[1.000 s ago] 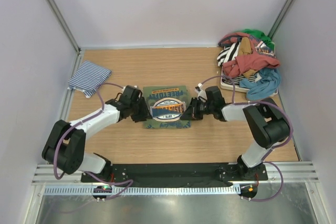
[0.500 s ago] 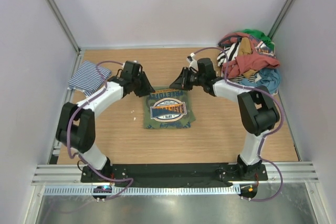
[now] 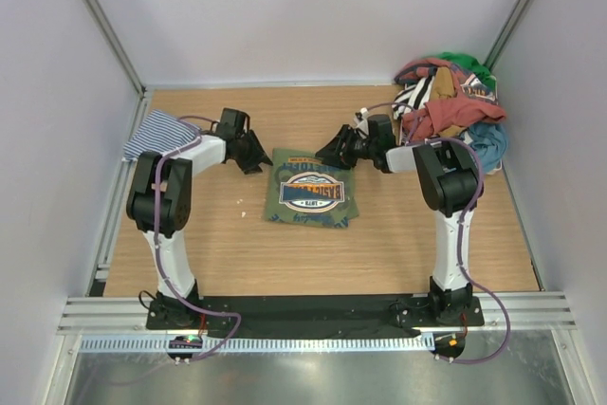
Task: Fold and stack the tank tops
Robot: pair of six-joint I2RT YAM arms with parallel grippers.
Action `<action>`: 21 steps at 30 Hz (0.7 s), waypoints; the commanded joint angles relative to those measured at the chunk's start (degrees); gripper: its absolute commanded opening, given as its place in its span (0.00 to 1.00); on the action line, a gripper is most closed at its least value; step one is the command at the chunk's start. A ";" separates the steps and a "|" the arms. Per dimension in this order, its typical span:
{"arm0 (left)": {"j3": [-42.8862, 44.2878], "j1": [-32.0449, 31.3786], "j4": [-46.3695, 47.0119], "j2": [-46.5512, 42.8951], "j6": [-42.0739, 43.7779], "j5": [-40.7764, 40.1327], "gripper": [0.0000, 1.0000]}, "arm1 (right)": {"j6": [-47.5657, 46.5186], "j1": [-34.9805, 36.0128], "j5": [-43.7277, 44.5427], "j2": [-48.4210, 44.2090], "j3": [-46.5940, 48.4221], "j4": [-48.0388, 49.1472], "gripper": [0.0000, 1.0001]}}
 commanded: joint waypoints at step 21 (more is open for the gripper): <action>-32.54 -12.21 3.85 -43.75 3.89 -13.40 1.00 | -15.83 2.32 36.23 -42.98 -37.01 -1.18 0.86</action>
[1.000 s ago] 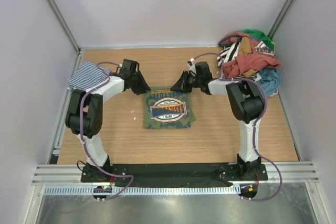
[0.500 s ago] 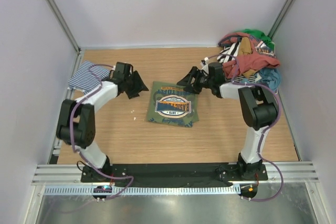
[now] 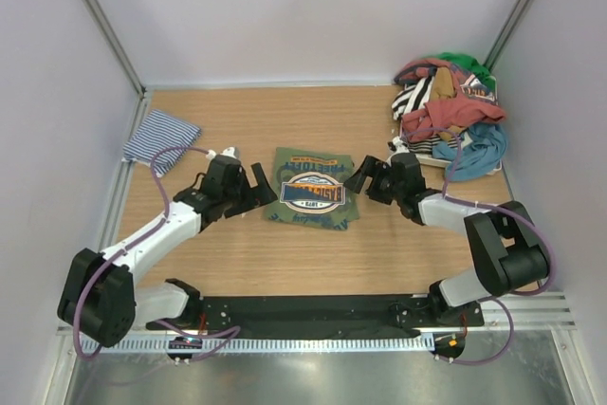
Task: Fold and stack the tank tops
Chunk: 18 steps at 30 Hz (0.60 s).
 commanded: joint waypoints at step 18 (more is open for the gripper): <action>17.80 -2.03 4.02 30.83 1.73 2.86 0.68 | -2.80 0.57 14.41 -7.17 -7.32 9.13 0.86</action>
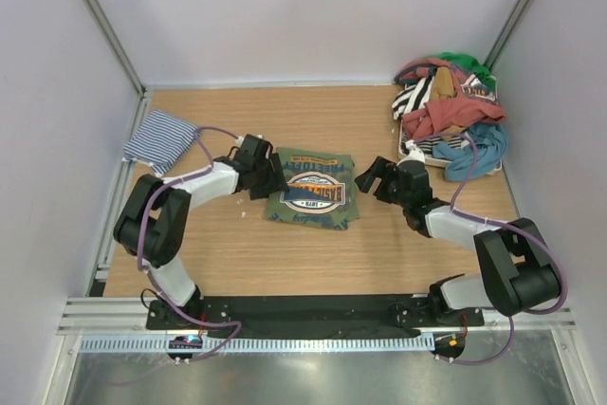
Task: Fold and stack the tank tops
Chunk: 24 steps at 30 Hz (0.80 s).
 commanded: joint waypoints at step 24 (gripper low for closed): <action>8.82 17.25 -16.96 -5.87 1.54 -12.97 0.88 | -0.33 0.20 0.08 0.60 0.22 4.32 0.85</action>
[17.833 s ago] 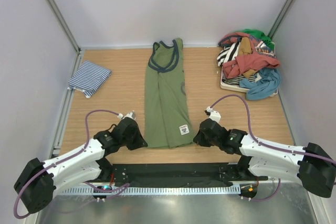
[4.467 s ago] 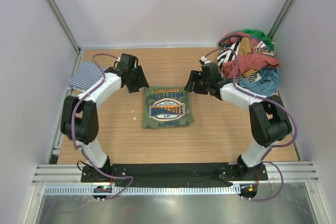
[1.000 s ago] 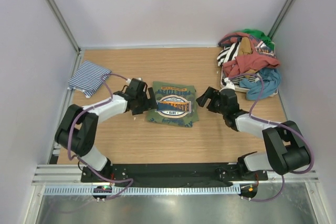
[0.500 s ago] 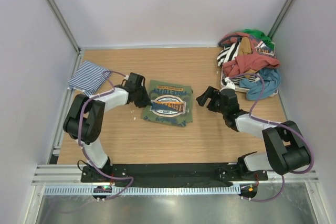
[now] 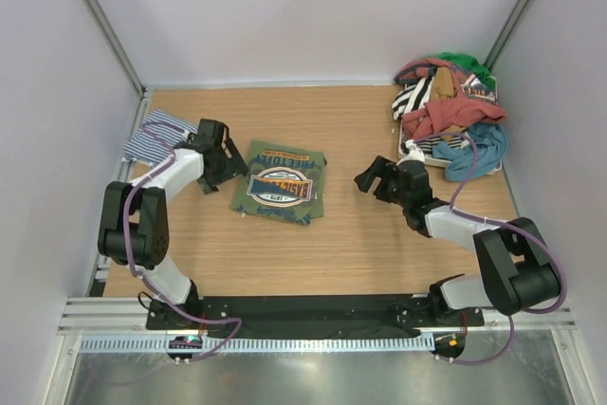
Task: Fold and stack the tank tops
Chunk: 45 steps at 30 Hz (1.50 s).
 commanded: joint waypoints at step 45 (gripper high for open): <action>46.06 13.38 -16.37 32.88 41.43 -12.51 0.71 | 1.78 0.20 -5.15 6.88 1.38 6.30 0.82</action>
